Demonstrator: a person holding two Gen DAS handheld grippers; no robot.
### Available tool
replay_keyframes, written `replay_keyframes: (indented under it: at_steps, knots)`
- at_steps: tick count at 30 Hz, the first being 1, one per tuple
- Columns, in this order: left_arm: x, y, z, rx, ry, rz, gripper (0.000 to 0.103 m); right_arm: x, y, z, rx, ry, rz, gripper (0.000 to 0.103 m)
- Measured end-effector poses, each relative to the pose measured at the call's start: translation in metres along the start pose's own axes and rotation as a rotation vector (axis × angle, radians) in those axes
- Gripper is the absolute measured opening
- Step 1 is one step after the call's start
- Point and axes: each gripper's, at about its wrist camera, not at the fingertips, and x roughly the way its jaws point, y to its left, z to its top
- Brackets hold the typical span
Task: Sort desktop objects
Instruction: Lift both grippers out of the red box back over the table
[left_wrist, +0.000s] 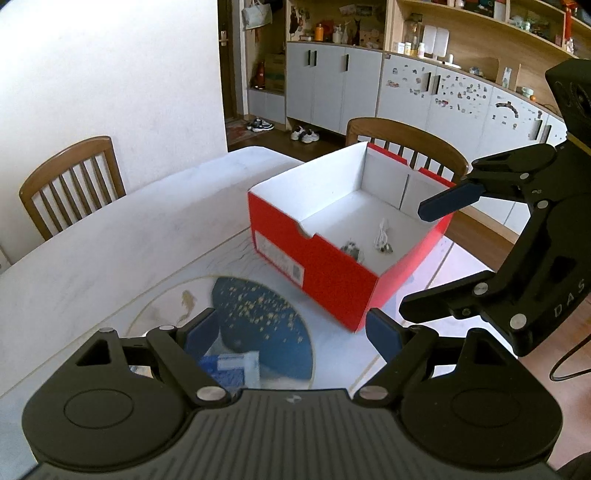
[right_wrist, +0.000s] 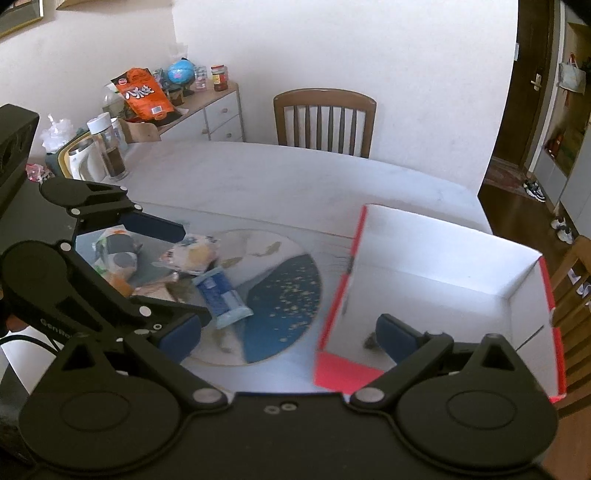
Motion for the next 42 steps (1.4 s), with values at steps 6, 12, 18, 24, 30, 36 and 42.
replay_keyframes:
  at_steps: [6,12,18,24,30,36,42]
  knots:
    - [-0.019,0.016,-0.024,-0.001,-0.004,-0.005,0.086,0.004,0.032,-0.003,0.015,0.001,-0.010,0.102]
    - [-0.036,0.030,-0.045,-0.005,-0.007,-0.008,0.086,0.009,0.059,-0.005,0.028,0.002,-0.021,0.102]
    - [-0.051,0.044,-0.067,-0.030,-0.019,0.007,0.086,0.013,0.081,-0.009,0.045,0.000,-0.045,0.102]
    - [-0.065,0.056,-0.089,-0.054,-0.039,0.030,0.086,0.020,0.099,-0.011,0.059,-0.005,-0.064,0.102]
    - [-0.073,0.064,-0.108,-0.072,-0.042,0.036,0.086,0.028,0.115,-0.014,0.059,-0.003,-0.070,0.102]
    - [-0.077,0.070,-0.129,-0.084,-0.044,0.029,0.086,0.038,0.128,-0.016,0.071,0.000,-0.074,0.102]
    - [-0.075,0.077,-0.149,-0.102,-0.022,0.015,0.086,0.047,0.139,-0.020,0.076,0.011,-0.066,0.101]
